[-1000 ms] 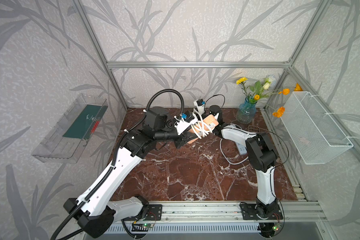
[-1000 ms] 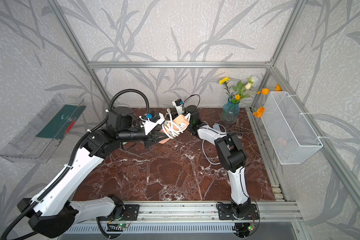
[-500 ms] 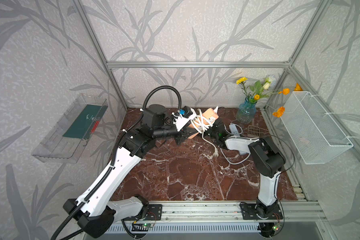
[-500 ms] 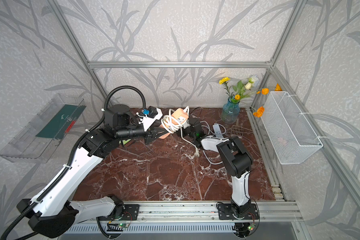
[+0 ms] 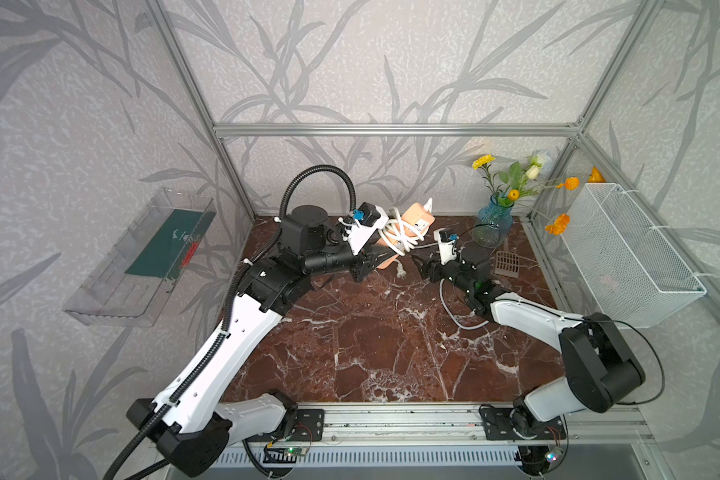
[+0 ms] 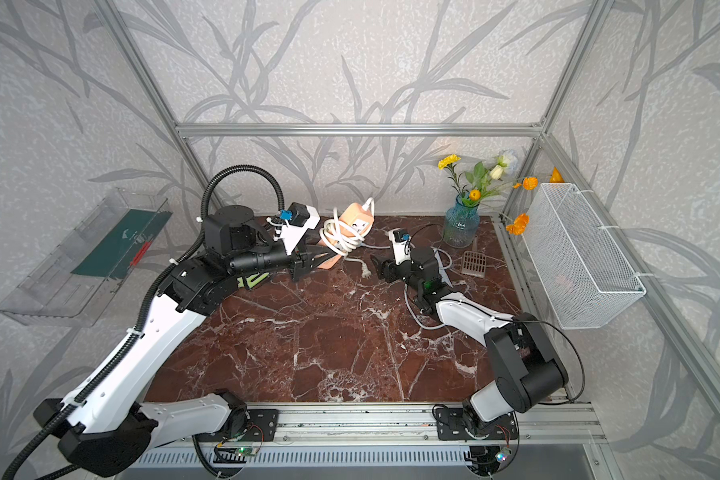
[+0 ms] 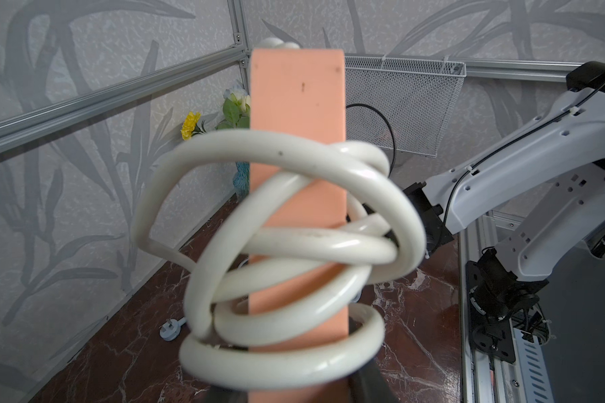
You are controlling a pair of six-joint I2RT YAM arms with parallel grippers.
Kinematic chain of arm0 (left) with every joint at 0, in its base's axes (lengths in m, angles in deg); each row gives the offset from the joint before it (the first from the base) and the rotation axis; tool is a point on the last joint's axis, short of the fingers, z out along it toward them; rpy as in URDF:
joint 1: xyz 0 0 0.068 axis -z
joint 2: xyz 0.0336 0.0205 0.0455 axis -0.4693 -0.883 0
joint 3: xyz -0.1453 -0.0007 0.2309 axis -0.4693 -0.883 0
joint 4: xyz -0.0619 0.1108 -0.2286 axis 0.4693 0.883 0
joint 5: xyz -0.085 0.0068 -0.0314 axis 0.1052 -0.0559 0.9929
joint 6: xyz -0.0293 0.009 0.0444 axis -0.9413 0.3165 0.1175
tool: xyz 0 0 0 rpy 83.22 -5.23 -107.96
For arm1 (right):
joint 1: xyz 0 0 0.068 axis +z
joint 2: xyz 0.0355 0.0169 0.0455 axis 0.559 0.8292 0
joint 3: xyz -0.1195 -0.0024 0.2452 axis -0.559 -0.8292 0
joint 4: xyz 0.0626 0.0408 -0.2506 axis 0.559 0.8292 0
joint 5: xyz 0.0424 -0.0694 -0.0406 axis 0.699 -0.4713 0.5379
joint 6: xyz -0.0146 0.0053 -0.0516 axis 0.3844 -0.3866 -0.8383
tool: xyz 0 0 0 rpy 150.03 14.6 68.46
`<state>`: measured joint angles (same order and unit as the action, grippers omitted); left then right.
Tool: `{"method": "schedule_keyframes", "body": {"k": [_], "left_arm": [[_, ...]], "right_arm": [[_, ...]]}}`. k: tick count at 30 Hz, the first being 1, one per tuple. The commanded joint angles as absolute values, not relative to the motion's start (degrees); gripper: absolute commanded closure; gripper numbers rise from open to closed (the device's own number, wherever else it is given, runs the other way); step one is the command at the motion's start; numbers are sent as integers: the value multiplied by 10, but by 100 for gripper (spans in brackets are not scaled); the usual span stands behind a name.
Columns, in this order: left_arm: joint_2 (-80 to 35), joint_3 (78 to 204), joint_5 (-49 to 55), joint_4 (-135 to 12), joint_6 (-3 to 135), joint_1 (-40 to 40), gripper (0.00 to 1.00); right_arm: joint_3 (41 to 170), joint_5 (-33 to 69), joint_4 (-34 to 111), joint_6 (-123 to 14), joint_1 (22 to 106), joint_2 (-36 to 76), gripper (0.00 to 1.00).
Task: Wrap the cord around the power strip
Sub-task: Wrap the power cord around the power strip.
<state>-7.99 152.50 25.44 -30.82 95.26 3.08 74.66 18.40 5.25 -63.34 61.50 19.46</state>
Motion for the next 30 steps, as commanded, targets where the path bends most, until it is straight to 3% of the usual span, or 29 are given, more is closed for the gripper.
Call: {"method": "schedule_keyframes", "body": {"k": [1,5,9,17,21,24,30], "left_arm": [[-77,1554,259,-368,942,29,100],[-79,1554,251,-374,936,30,100],[-77,1558,238,-371,937,30,100],[-74,1553,231,-368,942,30,100],[-73,1552,226,-369,941,30,100],[-69,1550,220,-366,944,30,100],[-71,1545,224,-381,933,31,100]], "right_arm": [[742,201,-86,-646,654,225,26],[767,140,-176,-635,703,289,26],[817,146,-205,-610,720,351,26],[821,136,-220,-587,746,371,26],[778,85,-178,-600,731,329,28],[714,103,-153,-605,710,263,28],[703,105,-73,-639,752,209,25]]}}
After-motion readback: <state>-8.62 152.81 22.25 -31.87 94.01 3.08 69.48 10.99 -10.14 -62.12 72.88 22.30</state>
